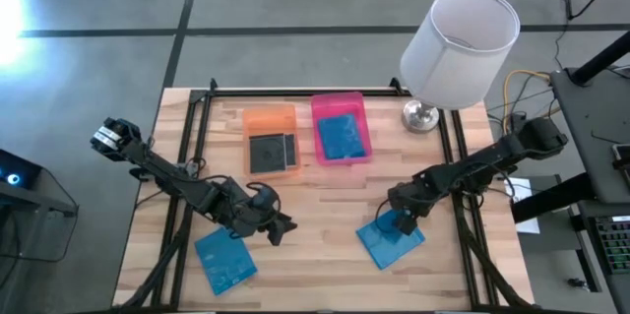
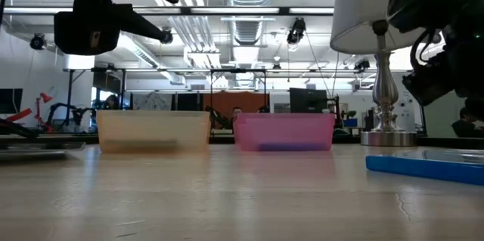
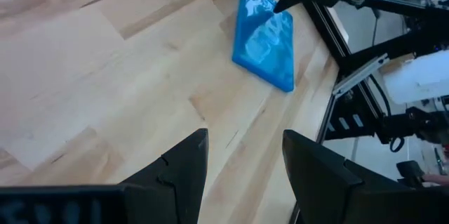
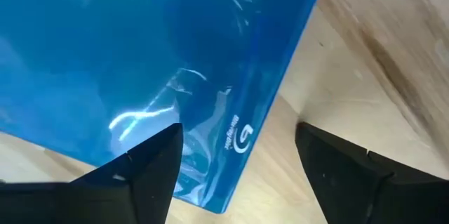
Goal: Pick & place jewel cases by type
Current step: Put the right blue CD case into the pink bin
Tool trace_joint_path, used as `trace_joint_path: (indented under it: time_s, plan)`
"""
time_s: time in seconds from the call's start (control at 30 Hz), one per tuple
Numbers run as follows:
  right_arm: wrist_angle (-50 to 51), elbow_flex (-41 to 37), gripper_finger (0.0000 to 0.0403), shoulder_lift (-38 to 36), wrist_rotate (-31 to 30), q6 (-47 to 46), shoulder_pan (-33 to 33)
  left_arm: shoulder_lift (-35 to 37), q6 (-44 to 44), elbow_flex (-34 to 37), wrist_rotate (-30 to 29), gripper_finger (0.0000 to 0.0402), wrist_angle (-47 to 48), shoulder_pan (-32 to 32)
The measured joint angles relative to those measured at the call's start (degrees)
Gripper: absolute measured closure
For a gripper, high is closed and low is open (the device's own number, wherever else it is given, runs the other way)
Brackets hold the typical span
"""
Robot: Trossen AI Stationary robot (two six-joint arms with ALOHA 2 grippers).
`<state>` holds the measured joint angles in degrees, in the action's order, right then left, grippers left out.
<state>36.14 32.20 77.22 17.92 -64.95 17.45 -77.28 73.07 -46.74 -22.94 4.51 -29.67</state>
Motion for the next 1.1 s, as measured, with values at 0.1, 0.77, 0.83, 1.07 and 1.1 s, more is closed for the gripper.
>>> trace_joint_path:
  time_s: [0.1, 0.77, 0.83, 1.07, 1.1]
  plan:
    - [-0.3, 0.0, 0.0129, 0.3, -0.2, 0.3, 0.7, 0.0, 0.4, 0.1, 0.0, 0.0235, 0.0, 0.0]
    - [-12.3, 7.9, 0.0156, 4.0, -3.7, -5.9, -4.3, -17.3, 5.6, -4.9, 6.6, 0.0235, -10.8, 0.9]
    - [-6.9, 9.6, 0.0156, 3.3, -0.6, -11.5, -1.8, -18.5, 3.5, -6.0, 8.6, 0.0235, -10.3, 1.5]
    - [-7.8, 12.2, 0.0156, 2.9, 1.2, -29.5, 12.8, -21.6, -4.3, -9.1, 10.6, 0.0235, -10.8, 5.4]
    - [-10.4, 12.1, 0.0156, 3.5, 0.4, -31.7, 14.6, -21.6, -5.1, -9.0, 10.7, 0.0235, -10.3, 6.2]
